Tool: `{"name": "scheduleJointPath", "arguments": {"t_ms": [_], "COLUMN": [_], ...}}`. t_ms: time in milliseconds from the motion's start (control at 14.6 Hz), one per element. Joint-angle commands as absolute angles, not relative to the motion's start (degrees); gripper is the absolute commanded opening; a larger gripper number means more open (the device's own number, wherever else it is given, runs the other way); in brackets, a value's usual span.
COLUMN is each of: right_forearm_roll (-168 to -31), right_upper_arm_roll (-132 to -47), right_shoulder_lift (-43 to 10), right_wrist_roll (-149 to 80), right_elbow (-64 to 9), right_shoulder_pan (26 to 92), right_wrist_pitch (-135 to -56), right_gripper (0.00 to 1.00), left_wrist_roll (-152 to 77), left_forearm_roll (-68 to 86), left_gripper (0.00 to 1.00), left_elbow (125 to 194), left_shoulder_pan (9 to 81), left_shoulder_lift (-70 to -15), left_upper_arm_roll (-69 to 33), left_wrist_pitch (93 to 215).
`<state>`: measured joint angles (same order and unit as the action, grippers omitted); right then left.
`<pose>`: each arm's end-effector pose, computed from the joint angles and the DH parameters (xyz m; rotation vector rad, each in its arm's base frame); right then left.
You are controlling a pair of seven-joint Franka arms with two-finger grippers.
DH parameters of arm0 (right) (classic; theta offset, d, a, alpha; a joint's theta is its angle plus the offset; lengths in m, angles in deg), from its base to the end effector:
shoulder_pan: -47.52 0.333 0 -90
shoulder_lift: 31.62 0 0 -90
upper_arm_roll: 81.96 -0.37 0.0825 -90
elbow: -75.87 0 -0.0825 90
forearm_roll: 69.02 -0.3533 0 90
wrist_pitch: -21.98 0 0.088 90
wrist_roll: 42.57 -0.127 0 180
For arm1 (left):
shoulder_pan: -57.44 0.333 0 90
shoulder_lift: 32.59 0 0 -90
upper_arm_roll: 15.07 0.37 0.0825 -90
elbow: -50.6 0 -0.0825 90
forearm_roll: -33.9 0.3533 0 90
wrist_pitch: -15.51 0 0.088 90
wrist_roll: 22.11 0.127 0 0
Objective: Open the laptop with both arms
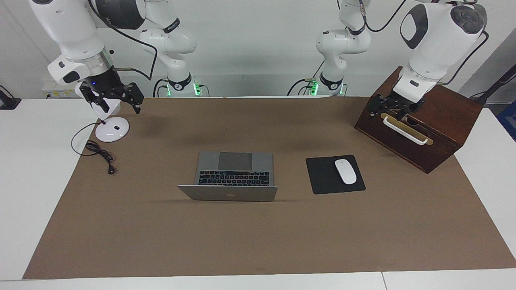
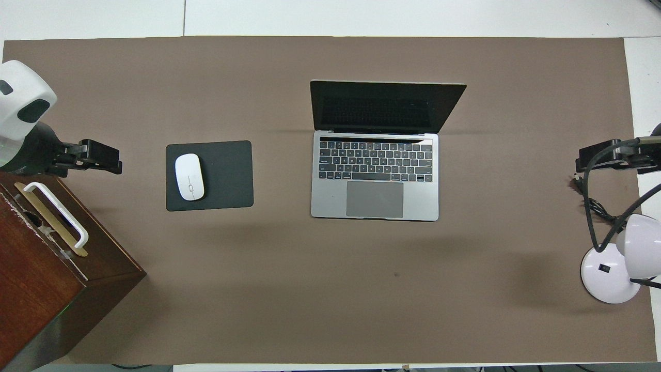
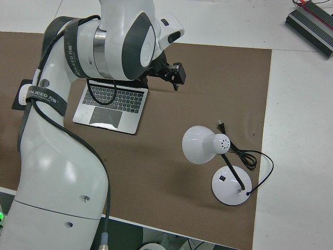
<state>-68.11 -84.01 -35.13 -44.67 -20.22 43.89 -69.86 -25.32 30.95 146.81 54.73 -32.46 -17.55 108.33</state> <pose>0.5025 -0.0152 0.6457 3.1218 -0.0995 -0.0201 0.5196 -0.0536 0.6162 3.0929 -0.0473 -0.0936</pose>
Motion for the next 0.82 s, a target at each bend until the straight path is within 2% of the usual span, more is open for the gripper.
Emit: {"name": "scheduleJointPath", "arguments": {"t_ms": [0, 755], "right_forearm_roll": [-69.0, -68.9], "right_upper_arm_roll": [-85.7, -85.6], "right_shoulder_lift": [-34.3, -34.2], "right_wrist_roll": [-45.4, -45.2], "right_elbow": [-18.6, -18.4], "right_shoulder_pan": [41.9, 41.9], "right_wrist_pitch": [-68.5, -68.4], "right_gripper": [1.00, 1.00], "left_wrist_roll": [-24.8, -24.5], "left_forearm_roll": [32.2, 32.6], "left_gripper": [1.00, 1.00], "left_elbow": [145.3, 145.3], "left_shoulder_pan": [54.0, 54.0], "left_shoulder_lift": [-33.3, -33.5], "left_upper_arm_roll": [-17.2, -16.7], "left_wrist_pitch": [108.4, 108.5]}}
